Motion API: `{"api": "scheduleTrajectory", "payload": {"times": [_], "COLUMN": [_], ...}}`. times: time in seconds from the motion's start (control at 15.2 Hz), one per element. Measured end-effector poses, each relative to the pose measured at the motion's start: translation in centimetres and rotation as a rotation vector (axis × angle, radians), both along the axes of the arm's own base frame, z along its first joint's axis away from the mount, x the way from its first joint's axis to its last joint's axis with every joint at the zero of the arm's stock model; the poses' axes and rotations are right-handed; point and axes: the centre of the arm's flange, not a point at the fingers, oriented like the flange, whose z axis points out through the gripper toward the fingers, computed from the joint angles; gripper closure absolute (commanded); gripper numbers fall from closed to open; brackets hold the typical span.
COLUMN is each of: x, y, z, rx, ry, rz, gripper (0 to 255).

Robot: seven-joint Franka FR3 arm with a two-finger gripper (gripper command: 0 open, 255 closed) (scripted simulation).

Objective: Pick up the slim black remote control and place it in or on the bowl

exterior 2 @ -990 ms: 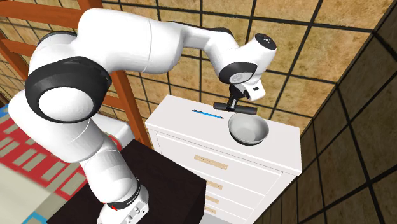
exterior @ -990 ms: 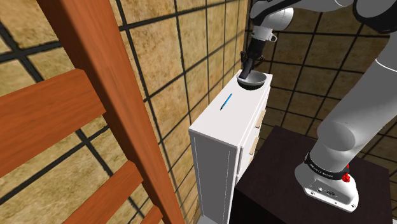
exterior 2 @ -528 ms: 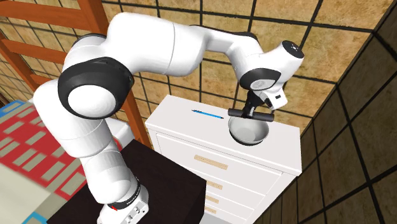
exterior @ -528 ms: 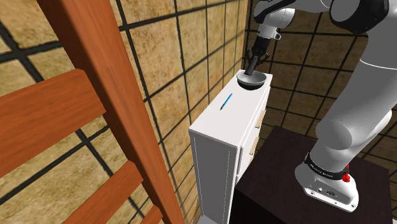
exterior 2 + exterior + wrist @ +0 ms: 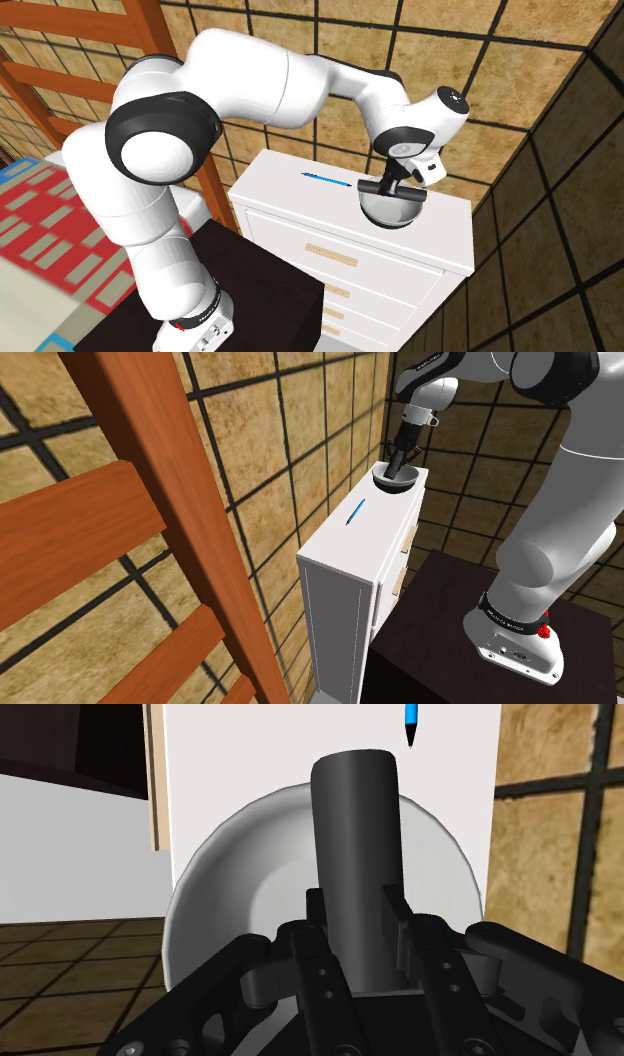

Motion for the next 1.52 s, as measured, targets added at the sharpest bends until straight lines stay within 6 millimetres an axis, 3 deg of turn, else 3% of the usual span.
{"api": "scheduleTrajectory", "payload": {"times": [0.13,0.53,0.59,0.99,1.32,1.52], "x": [0.1,0.1,0.1,0.0,-0.5,-0.7], "y": [0.0,0.0,0.0,-0.1,-1.2,-1.3], "z": [-1.0,-1.2,-1.2,-1.6,2.7,3.1], "rx": [0.0,-0.003,-0.003,0.0,-0.001,-0.001], "ry": [-0.001,-0.008,-0.008,-0.001,-0.002,-0.001], "rz": [0.0,0.002,0.002,0.0,-0.001,0.0], "gripper": [255,255,0,0,0,0]}}
